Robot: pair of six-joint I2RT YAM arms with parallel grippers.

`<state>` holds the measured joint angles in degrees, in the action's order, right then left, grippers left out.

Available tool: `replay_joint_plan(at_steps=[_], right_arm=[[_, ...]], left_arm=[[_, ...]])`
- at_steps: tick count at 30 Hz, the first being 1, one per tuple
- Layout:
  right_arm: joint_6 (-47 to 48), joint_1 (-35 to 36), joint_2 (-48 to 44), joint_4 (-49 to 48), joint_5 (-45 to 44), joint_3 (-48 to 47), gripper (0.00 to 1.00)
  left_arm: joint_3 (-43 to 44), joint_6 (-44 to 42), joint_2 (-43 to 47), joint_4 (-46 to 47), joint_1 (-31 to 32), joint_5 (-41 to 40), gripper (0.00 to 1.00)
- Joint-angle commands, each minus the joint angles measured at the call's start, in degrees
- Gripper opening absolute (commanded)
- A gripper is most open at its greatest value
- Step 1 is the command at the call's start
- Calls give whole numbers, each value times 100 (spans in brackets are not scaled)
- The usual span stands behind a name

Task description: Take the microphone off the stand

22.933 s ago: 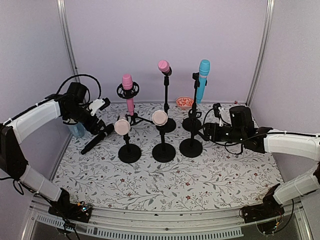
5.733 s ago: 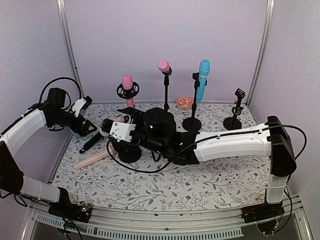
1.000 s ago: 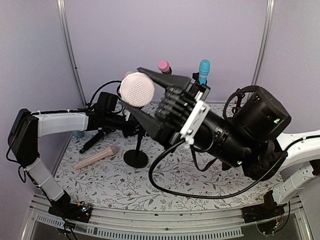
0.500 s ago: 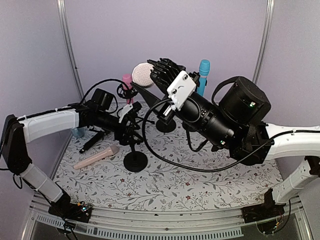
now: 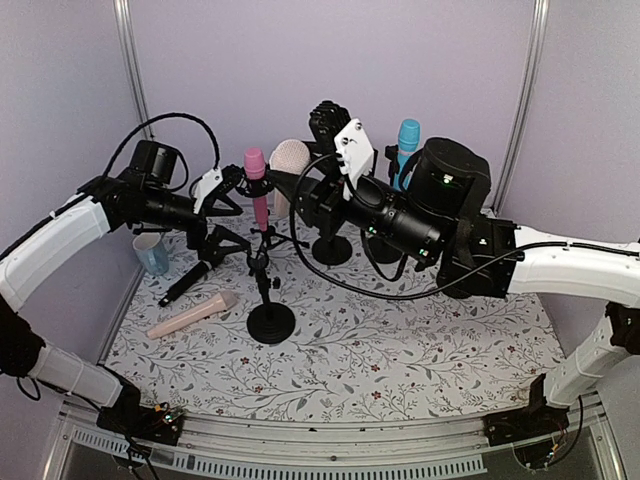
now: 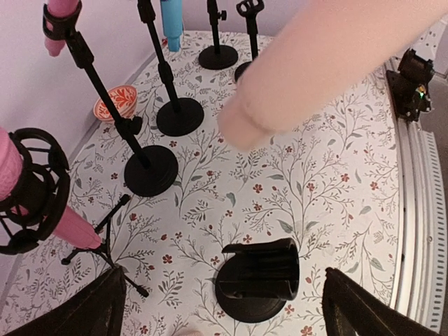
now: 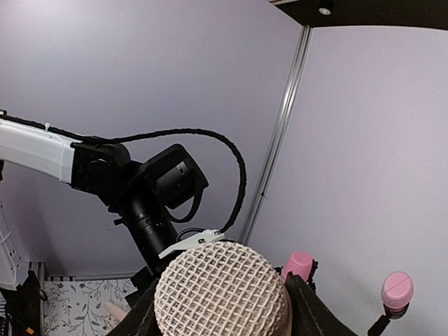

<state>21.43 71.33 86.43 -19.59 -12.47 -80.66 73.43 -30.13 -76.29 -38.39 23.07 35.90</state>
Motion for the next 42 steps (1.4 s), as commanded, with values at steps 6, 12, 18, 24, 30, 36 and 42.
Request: replay_joint_plan(at_steps=[6,12,18,24,30,36,42], right_arm=[[-1972,-438,574,-189,1424,-591,1],[-2566,-520,946,-497,1757,-657,1],[-3001,-638,1251,-926,1997,-663,1],[-3582,-779,1516,-1414,2280,-644,1],[-3812,-847,1573,-1279,2313,-559,60],[-3549,-1006,975,-607,1673,143,99],[-3019,-1024,1001,543,1185,269,99]], left_arm=[[290,-525,130,-489,-10,88,89],[501,-667,174,-759,-13,212,81],[567,-760,302,-1109,-16,492,70],[585,-877,390,-1319,-22,630,46],[447,-949,484,-1278,-100,380,0],[-294,-1496,844,-1316,-648,-702,0],[-1585,-2008,1373,-1197,-1298,-1622,0]])
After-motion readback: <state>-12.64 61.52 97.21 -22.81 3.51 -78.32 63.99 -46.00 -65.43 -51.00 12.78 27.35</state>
